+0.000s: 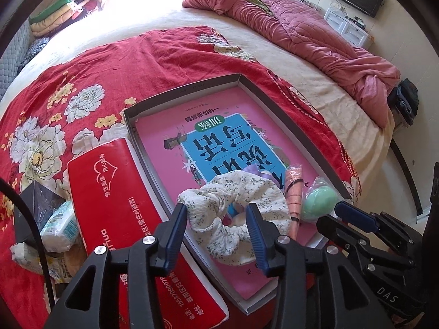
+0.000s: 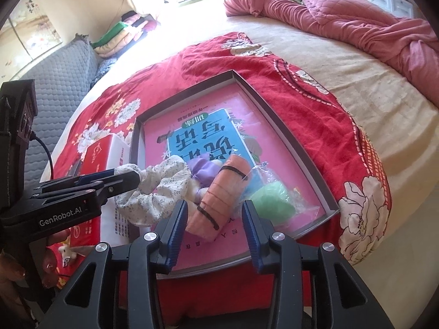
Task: Organize soft objects
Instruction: 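Open the right tool to drop the pink roll in the tray while the left tool releases the scrunchie, then withdraw both open tools from the tray back over the remaining pile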
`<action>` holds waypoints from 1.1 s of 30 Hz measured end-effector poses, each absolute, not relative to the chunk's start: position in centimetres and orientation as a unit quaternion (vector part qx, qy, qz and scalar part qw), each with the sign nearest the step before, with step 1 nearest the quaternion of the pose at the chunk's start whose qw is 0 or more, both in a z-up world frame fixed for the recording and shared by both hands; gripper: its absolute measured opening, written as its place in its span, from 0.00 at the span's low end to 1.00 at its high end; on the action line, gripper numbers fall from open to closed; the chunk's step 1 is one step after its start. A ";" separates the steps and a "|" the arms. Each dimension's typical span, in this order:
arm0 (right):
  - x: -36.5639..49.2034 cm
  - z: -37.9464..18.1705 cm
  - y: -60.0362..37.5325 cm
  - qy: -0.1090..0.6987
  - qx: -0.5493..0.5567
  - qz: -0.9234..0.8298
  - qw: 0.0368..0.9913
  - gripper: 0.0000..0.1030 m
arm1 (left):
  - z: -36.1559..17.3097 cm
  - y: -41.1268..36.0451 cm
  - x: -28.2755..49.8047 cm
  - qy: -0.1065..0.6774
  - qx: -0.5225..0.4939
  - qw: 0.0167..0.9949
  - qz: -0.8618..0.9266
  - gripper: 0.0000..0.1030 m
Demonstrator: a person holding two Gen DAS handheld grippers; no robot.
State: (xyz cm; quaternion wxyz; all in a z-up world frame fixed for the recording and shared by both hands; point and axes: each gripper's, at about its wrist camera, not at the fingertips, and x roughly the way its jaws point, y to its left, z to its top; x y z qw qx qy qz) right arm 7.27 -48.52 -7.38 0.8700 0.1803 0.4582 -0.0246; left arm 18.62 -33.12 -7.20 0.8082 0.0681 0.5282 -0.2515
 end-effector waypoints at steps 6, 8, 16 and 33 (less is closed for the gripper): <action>6.9 -6.2 -48.4 0.445 0.170 -0.039 0.878 0.52 | -5.8 -32.2 18.0 0.514 0.064 0.818 -0.251 0.52; 6.8 -5.8 -48.3 0.442 0.167 -0.042 0.880 0.55 | -5.3 -31.8 17.8 0.509 0.063 0.822 -0.249 0.56; 6.6 -3.9 -47.4 0.425 0.150 -0.049 0.891 0.58 | -3.7 -29.5 16.7 0.495 0.053 0.834 -0.238 0.60; 6.3 0.6 -41.2 0.391 0.081 -0.012 0.917 0.71 | -0.4 -20.9 14.0 0.461 0.025 0.865 -0.194 0.65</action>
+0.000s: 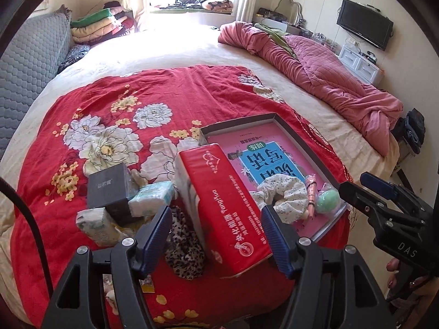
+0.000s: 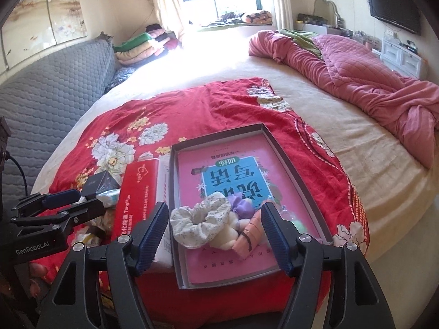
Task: Organize soft objects
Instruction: 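Withdraw both open tools from the tray back over the remaining pile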
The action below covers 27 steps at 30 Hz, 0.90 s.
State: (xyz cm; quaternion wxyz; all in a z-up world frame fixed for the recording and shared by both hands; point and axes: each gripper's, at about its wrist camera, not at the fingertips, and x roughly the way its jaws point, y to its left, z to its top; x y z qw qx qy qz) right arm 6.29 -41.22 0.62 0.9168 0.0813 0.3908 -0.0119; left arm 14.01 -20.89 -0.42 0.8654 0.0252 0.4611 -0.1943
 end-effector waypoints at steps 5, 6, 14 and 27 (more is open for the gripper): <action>6.6 2.0 -38.2 0.378 0.057 0.016 0.924 0.72 | 0.3 -15.9 13.4 0.457 0.001 0.875 -0.160 0.65; 6.6 2.3 -37.4 0.376 0.049 0.025 0.925 0.72 | 0.5 -14.7 13.3 0.456 -0.003 0.877 -0.150 0.65; 7.3 3.5 -31.4 0.370 -0.007 0.073 0.926 0.72 | 0.4 -5.7 12.7 0.458 -0.042 0.885 -0.076 0.66; 8.9 4.0 -24.2 0.370 -0.084 0.114 0.918 0.73 | -0.6 0.0 12.1 0.458 -0.077 0.885 -0.040 0.66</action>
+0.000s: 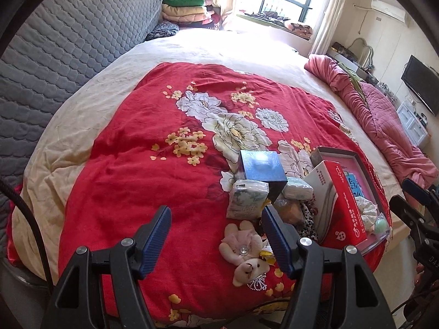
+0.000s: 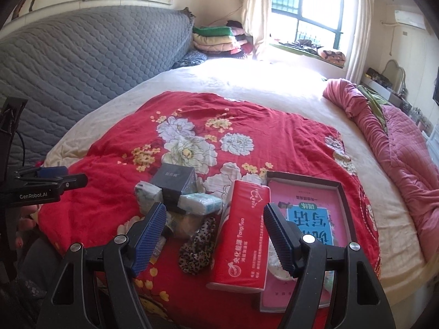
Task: Organize soft objects
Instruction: 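Withdraw both open tools from the tray back over the remaining pile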
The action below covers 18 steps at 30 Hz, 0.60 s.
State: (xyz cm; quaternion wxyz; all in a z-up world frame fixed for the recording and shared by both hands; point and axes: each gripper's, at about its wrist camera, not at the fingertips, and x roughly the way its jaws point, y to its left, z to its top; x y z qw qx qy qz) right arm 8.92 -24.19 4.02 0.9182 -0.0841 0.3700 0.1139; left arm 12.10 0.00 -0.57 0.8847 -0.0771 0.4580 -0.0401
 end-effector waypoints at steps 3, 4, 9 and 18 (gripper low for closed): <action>9.6 3.7 -23.3 0.371 -0.094 0.116 0.916 0.73 | -1.3 0.0 12.4 0.461 -0.078 0.883 -0.045 0.66; 9.9 3.5 -23.2 0.374 -0.098 0.114 0.915 0.73 | -1.5 -0.1 12.6 0.461 -0.078 0.883 -0.047 0.66; 11.2 1.9 -22.1 0.385 -0.109 0.123 0.908 0.73 | -3.2 -0.9 13.3 0.473 -0.075 0.876 -0.061 0.66; 13.9 -2.2 -20.1 0.419 -0.152 0.132 0.886 0.73 | -6.7 -2.7 16.0 0.500 -0.071 0.859 -0.086 0.66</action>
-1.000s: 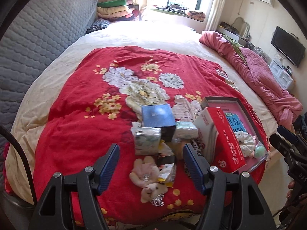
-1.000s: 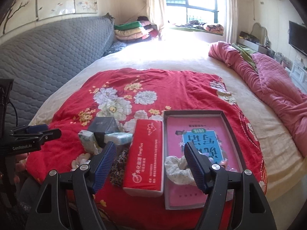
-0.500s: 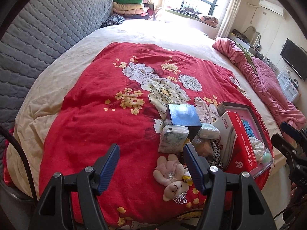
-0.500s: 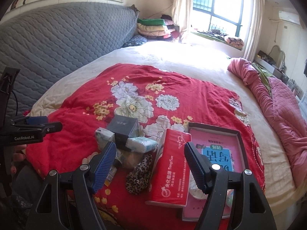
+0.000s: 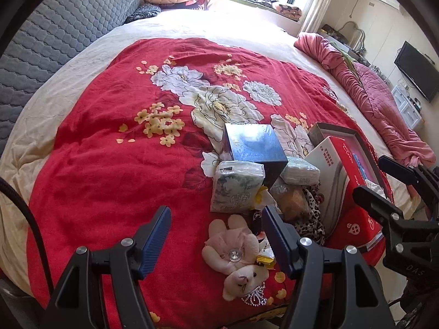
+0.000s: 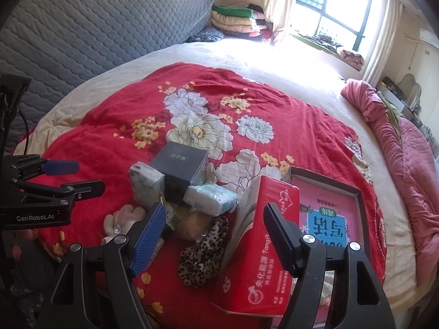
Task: Organize soft objects
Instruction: 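Withdraw both open tools from the tray back over the remaining pile, then grasp the clear bagged white item with the left tool while the right tool grasps the bagged tissue pack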
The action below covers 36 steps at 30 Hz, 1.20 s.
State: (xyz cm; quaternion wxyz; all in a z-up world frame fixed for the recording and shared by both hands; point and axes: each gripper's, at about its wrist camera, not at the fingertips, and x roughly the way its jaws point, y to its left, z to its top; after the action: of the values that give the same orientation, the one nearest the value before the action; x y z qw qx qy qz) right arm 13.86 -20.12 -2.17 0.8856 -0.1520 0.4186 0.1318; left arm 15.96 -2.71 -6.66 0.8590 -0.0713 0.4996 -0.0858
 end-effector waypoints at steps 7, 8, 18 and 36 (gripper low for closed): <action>16.1 -4.5 -18.8 0.435 -0.186 0.138 0.870 0.73 | -9.3 -3.4 18.3 0.514 -0.068 0.847 -0.115 0.66; 16.4 -4.9 -18.6 0.437 -0.190 0.140 0.868 0.73 | -9.6 -3.4 18.6 0.514 -0.064 0.847 -0.114 0.66; 19.3 -8.3 -17.5 0.455 -0.252 0.150 0.841 0.73 | -11.5 -2.9 20.7 0.526 -0.079 0.836 -0.139 0.66; 22.1 -12.3 -16.3 0.487 -0.297 0.157 0.806 0.59 | -13.8 -3.4 22.5 0.523 -0.091 0.824 -0.201 0.66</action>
State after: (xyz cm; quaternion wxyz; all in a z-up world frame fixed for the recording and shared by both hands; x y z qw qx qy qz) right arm 22.12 -16.32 -12.31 0.8063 -0.2968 0.4870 0.1570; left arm 22.53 -3.43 -13.84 0.8235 -0.0906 0.5227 -0.2009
